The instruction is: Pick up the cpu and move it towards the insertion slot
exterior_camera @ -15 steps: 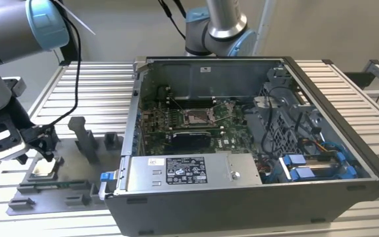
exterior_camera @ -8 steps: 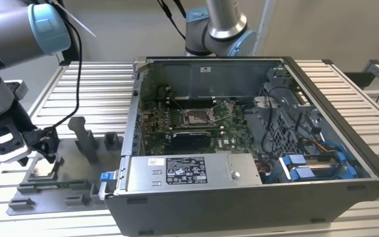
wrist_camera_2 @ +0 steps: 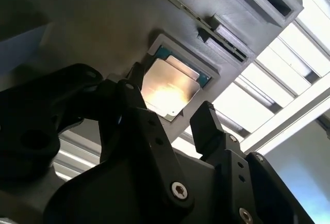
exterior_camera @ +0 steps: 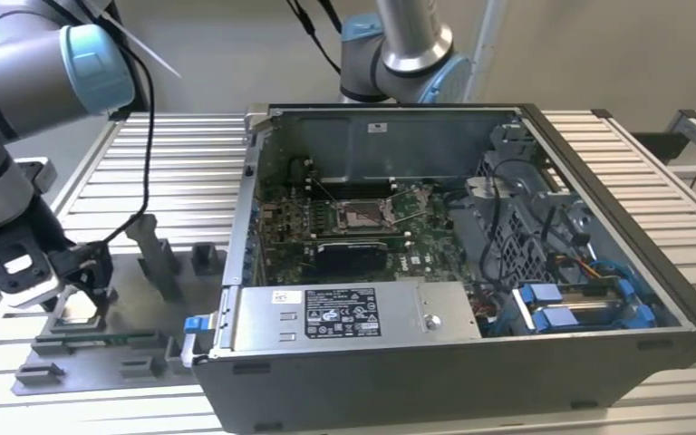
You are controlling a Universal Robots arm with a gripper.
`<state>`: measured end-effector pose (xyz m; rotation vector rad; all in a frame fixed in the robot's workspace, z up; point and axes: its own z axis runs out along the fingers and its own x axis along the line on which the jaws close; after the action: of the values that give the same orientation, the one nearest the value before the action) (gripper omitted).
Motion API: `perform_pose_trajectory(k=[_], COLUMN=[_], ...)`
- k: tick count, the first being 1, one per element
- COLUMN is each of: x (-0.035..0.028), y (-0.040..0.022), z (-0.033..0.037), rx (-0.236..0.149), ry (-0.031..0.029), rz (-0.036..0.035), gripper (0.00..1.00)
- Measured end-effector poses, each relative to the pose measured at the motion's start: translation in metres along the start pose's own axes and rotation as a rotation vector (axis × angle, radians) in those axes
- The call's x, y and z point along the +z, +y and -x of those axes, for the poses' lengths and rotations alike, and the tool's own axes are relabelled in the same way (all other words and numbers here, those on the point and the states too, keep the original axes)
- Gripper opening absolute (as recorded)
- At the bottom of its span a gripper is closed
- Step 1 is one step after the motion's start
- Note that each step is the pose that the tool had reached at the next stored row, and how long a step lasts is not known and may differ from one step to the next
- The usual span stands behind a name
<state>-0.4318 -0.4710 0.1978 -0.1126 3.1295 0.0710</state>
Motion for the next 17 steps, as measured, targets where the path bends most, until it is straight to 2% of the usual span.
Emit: perform_pose_trajectory(k=[7,14,15,17], x=[0.0122,0.0124,0.0125,0.0124], y=[-0.0006,-0.0006,-0.0006,-0.0006], z=[-0.0001,-0.0001,-0.0001,-0.0001], rx=[0.0,0.0,0.0,0.0], ry=[-0.0001,0.0001,0.0,0.0001], rz=[0.0001,0.0,0.0,-0.0001], gripper=[1.0,1.0,0.0,0.0])
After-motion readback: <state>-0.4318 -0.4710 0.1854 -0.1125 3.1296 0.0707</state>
